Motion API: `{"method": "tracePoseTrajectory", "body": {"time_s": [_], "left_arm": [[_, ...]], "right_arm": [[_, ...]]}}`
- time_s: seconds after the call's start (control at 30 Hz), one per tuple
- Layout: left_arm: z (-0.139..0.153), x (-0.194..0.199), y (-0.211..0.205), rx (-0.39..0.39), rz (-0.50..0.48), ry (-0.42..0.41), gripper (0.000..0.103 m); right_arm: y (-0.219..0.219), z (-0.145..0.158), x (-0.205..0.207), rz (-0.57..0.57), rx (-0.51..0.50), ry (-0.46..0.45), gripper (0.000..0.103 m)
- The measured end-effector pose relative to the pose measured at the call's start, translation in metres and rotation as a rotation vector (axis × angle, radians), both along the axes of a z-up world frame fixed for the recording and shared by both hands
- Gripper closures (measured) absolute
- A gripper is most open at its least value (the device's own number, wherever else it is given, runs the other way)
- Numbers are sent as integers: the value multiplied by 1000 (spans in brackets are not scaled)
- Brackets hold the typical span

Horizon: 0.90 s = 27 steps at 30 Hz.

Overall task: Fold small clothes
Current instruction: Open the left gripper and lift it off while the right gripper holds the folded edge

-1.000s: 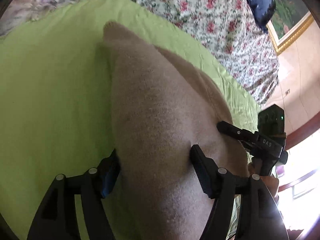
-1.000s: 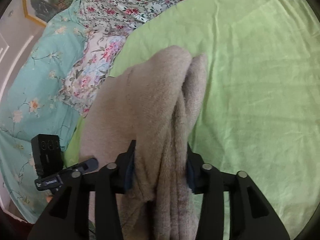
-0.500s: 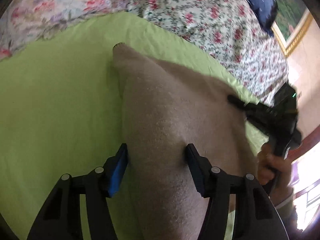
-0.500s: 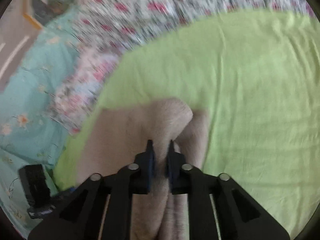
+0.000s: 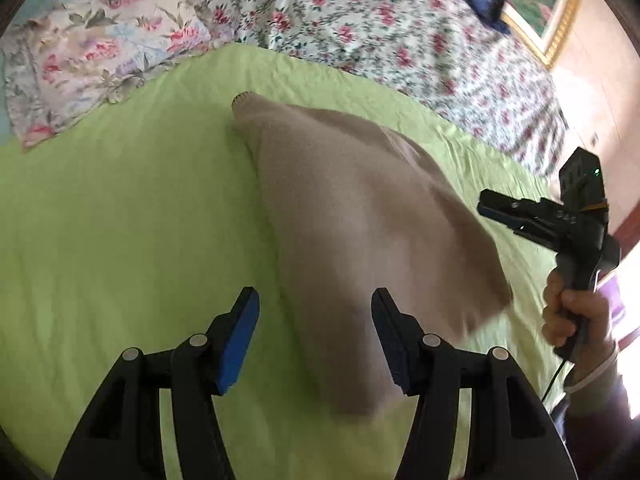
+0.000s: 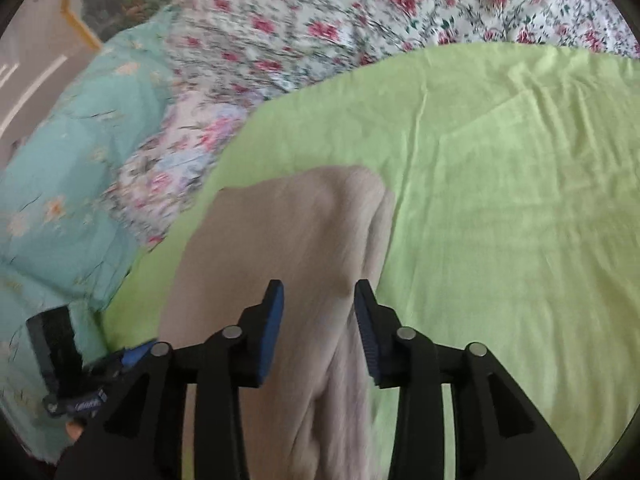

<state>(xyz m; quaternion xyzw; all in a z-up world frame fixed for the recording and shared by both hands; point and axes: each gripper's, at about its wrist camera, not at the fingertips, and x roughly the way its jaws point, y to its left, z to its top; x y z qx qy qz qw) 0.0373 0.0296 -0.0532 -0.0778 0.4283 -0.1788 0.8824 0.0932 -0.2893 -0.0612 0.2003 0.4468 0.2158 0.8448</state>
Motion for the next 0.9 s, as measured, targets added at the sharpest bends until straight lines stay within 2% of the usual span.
{"method": "tracePoseTrajectory", "body": {"time_s": [0.1, 0.17, 0.27, 0.4, 0.43, 0.47, 0.5, 0.6, 0.67, 0.7, 0.73, 0.77, 0.83, 0.9], "left_arm": [[-10, -35, 0, 25, -17, -8, 43], [-20, -48, -2, 44, -14, -12, 42], [-35, -55, -14, 97, 1, 0, 43], [-44, -46, -22, 147, 62, -1, 45], [-43, -43, -20, 128, 81, 3, 50], [-39, -42, -18, 111, 107, 4, 54], [-35, -42, -18, 93, 109, -5, 57], [-23, -46, -23, 129, 154, -59, 59], [-32, -41, -25, 153, 191, -19, 75], [-40, -37, -26, 160, 190, 20, 94], [-42, -38, -27, 162, 192, 33, 93], [-41, -43, -31, 192, 201, 10, 93], [-40, -51, -45, 303, 192, -32, 93], [-46, -53, -55, 358, 182, -37, 93]], "right_arm": [[-1, -1, -41, 18, 0, -3, 60], [0, -8, -55, 30, -7, 13, 60], [6, -25, -66, 46, -49, 49, 60], [10, -33, -68, 52, -19, 53, 60], [11, -31, -67, 56, -16, 47, 67], [13, -30, -65, 62, -9, 52, 87], [12, -27, -64, 65, 2, 53, 93], [8, -3, -67, 65, 34, -21, 93], [6, 5, -68, 66, 21, -45, 93], [5, 5, -67, 68, 19, -42, 93], [5, 3, -66, 71, 16, -37, 93], [5, 1, -66, 74, 13, -33, 93], [5, -6, -66, 68, -25, -16, 94], [7, -19, -68, 55, -158, -6, 94]]}}
